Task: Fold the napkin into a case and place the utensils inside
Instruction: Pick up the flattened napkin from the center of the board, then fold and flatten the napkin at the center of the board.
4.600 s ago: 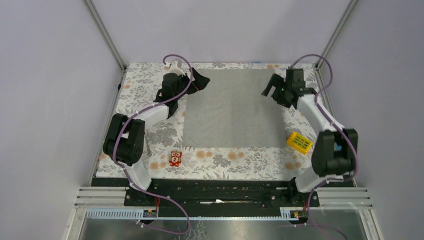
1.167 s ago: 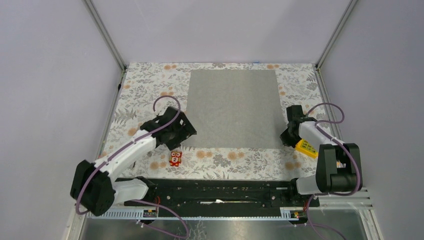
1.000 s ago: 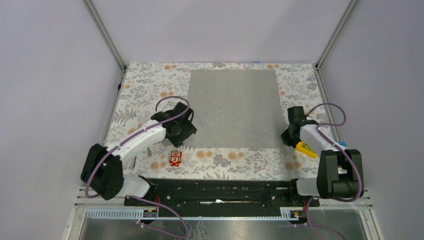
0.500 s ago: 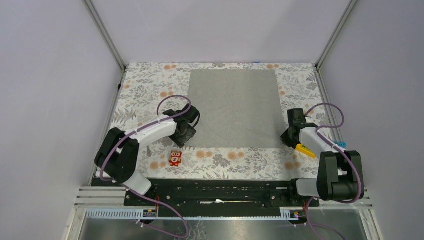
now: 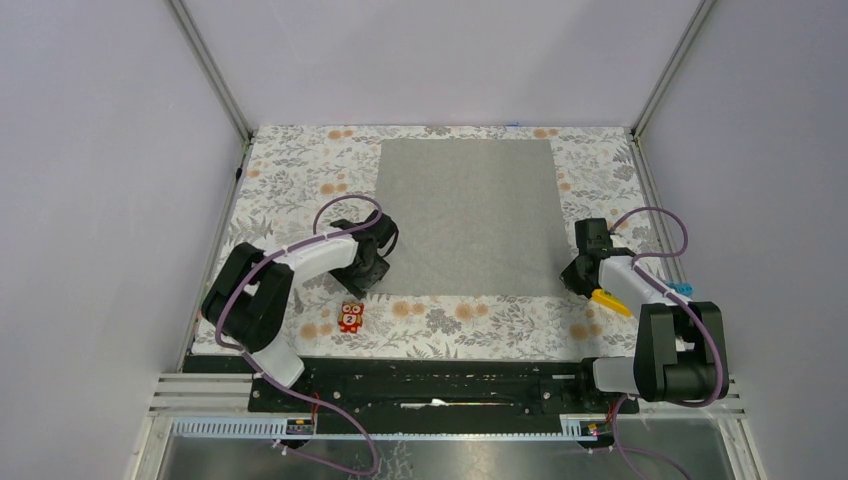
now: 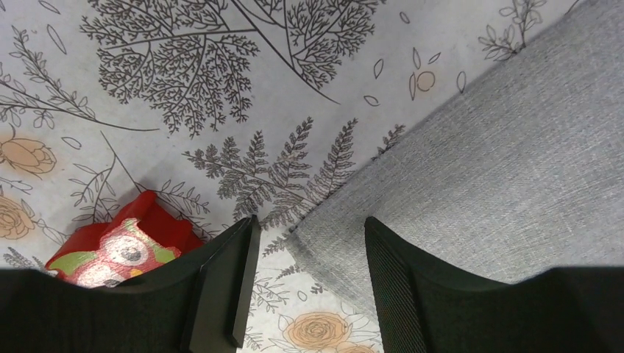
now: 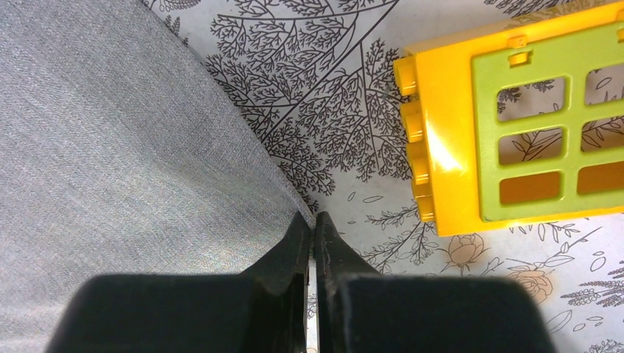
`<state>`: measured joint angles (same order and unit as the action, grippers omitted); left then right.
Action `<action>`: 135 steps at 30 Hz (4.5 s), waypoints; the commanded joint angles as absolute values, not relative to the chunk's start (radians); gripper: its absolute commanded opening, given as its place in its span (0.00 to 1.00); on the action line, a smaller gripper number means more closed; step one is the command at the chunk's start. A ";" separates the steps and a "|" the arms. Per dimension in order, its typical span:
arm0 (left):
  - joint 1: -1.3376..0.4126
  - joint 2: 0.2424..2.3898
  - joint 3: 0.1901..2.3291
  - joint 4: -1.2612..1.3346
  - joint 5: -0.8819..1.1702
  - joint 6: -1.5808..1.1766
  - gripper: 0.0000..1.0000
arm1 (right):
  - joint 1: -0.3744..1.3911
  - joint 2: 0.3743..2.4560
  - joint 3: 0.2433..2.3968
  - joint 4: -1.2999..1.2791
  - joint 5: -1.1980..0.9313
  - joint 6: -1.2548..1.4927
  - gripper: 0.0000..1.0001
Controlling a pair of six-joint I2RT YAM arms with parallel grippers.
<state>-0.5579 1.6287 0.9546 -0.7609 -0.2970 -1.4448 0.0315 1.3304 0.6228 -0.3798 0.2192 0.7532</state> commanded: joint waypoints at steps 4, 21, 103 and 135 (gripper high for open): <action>-0.550 1.695 0.960 -0.767 -0.238 -1.452 0.60 | 0.034 1.299 0.613 -0.371 0.271 0.752 0.00; -0.614 1.695 1.038 -0.895 -0.281 -1.499 0.70 | 0.033 1.299 0.601 -0.355 0.285 0.757 0.00; -0.144 2.227 1.473 0.802 0.371 -0.877 0.00 | 0.031 2.140 1.651 0.048 0.225 0.511 0.00; -0.141 1.742 0.913 0.118 0.447 -0.817 0.00 | 0.031 1.661 1.029 -0.321 0.080 0.522 0.00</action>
<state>-0.1345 1.8046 0.9722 0.1566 0.4385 -0.8207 0.0360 1.7306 1.1007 -0.3401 0.1131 0.5022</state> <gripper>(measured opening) 0.022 0.027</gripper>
